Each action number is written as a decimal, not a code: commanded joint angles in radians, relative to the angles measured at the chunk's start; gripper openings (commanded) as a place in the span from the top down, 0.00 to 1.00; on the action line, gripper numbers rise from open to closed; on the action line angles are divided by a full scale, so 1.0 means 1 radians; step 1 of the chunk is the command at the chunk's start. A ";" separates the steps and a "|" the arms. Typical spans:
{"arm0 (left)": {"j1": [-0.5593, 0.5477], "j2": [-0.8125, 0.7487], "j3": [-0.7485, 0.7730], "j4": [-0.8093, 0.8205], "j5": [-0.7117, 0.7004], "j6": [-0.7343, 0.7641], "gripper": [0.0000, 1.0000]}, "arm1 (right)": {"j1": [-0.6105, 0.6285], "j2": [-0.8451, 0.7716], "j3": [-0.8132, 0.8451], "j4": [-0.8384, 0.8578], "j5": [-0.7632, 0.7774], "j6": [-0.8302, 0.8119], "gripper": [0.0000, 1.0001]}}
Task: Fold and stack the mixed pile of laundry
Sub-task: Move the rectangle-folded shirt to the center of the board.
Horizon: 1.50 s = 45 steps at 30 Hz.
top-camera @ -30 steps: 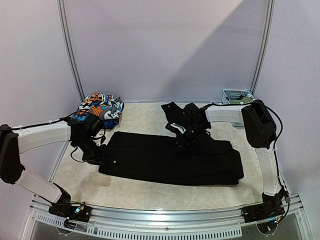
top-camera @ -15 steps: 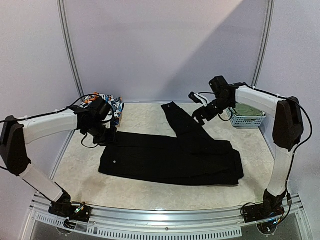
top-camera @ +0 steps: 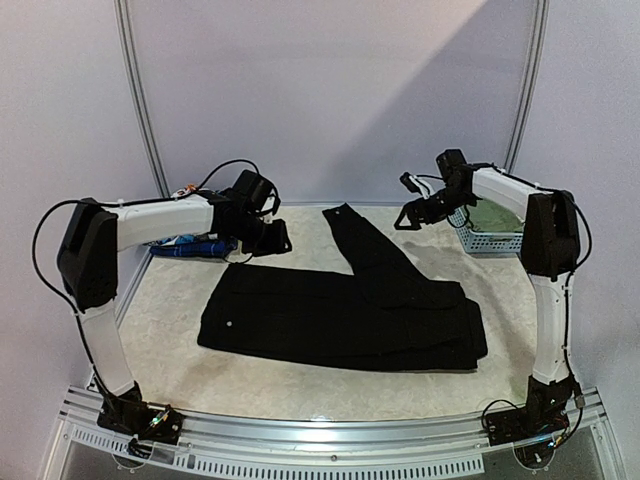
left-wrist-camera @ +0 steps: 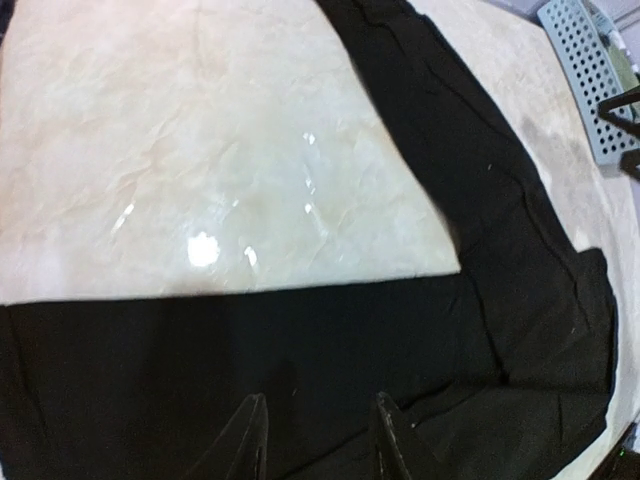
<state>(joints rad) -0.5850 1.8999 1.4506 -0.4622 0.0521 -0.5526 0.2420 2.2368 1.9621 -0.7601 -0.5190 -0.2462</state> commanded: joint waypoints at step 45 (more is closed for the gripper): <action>-0.033 -0.366 -0.597 -0.114 -0.072 -0.009 0.70 | 0.012 -0.523 -0.698 -0.177 -0.021 -0.421 0.02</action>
<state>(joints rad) -0.6121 1.5051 0.8715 -0.5800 -0.0151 -0.5514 0.2268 1.7237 1.4441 -0.8265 -0.5228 -0.4603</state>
